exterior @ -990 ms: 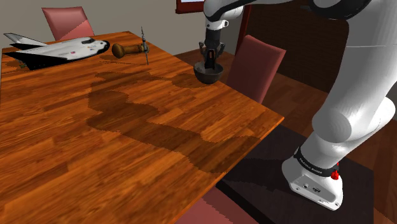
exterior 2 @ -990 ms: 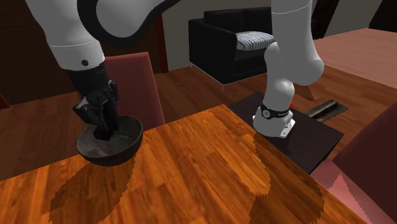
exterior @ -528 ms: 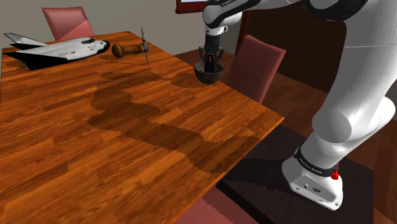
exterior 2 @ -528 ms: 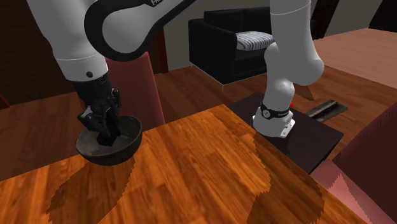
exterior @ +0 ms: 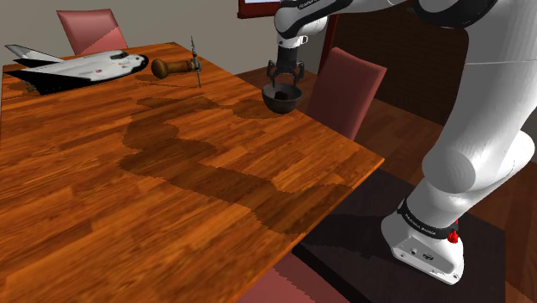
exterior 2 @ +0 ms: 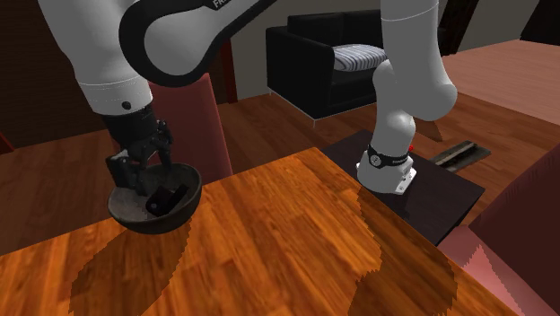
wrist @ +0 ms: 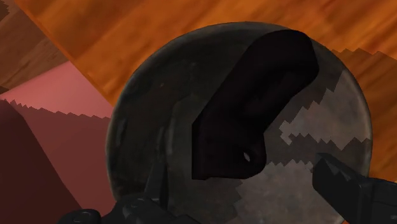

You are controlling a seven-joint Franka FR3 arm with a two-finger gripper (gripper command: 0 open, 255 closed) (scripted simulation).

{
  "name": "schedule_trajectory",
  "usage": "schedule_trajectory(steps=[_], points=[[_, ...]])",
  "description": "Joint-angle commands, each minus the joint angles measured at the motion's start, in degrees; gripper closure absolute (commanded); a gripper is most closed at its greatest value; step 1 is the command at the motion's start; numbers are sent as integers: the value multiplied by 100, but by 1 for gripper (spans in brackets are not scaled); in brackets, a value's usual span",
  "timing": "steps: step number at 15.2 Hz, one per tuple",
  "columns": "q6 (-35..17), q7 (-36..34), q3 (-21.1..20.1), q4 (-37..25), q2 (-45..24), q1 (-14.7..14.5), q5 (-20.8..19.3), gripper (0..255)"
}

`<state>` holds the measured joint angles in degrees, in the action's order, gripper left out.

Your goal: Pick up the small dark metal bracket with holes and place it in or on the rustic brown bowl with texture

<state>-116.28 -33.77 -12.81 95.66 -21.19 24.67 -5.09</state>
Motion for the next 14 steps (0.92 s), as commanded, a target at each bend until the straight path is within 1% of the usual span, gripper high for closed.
schedule_trajectory(steps=[1, 2, 6, 14], points=[[0, 0, 0, 0, 0, 0, 0, 0], [0, 0, 0, 0, 0, 0, 0, 0], [653, 38, -24, -472, 186, 3, 57, 0], [653, 38, -24, -472, 186, 3, 57, 0]])
